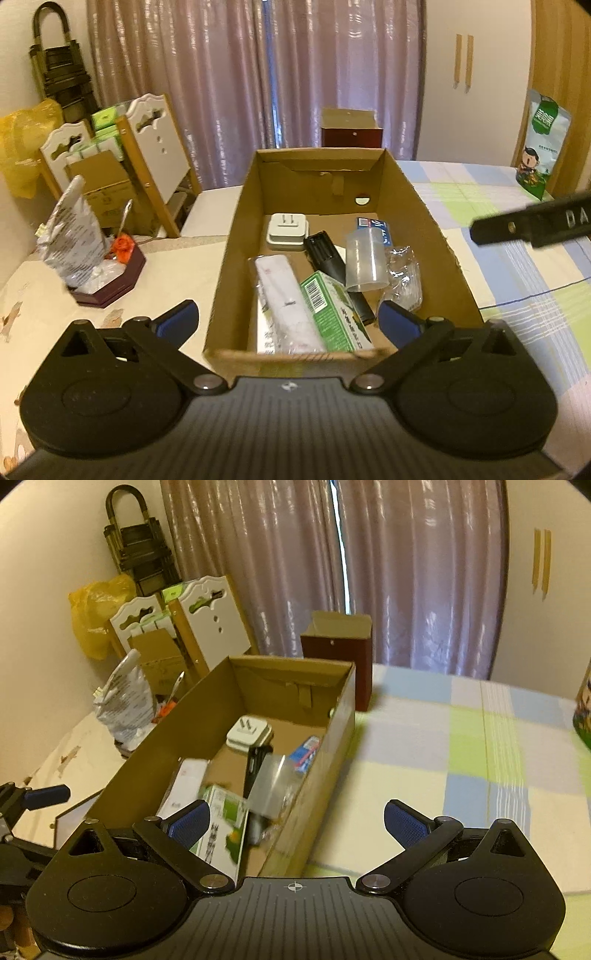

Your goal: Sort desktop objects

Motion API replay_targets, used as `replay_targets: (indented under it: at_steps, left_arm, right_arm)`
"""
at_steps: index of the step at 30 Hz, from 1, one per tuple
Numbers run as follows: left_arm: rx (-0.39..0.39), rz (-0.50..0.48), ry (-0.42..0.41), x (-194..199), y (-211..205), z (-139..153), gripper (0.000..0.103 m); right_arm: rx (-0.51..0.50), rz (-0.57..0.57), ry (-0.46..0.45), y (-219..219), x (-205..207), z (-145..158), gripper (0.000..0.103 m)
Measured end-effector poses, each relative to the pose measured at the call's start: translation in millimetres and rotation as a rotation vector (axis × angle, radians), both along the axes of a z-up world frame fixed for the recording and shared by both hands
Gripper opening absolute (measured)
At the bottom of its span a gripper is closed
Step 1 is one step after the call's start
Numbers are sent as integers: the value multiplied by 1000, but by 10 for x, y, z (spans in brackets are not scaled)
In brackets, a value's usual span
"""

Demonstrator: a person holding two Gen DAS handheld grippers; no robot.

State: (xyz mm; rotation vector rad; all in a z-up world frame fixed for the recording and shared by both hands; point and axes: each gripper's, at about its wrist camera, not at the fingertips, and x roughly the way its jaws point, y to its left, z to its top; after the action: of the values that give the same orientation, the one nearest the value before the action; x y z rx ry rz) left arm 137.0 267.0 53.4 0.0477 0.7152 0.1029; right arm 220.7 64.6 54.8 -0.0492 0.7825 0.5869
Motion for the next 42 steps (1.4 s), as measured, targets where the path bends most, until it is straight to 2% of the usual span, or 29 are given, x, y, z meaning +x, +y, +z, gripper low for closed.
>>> replay_targets:
  at_steps: [12, 19, 23, 32, 42]
  left_arm:
    - [58, 99, 11, -623, -375, 215, 102]
    - [8, 157, 61, -861, -462, 227, 102]
    - [-54, 156, 86, -914, -429, 243, 102]
    - [-109, 84, 115, -934, -152, 281, 102]
    - [-98, 23, 98, -905, 277, 295, 102]
  right_arm:
    - [32, 45, 74, -384, -536, -16, 103]
    - [39, 9, 141, -570, -713, -25, 103]
    - [22, -19, 149, -612, -793, 47, 103]
    - [-2, -73, 140, -324, -968, 88, 103]
    - [-26, -114, 110, 145, -1122, 72, 103]
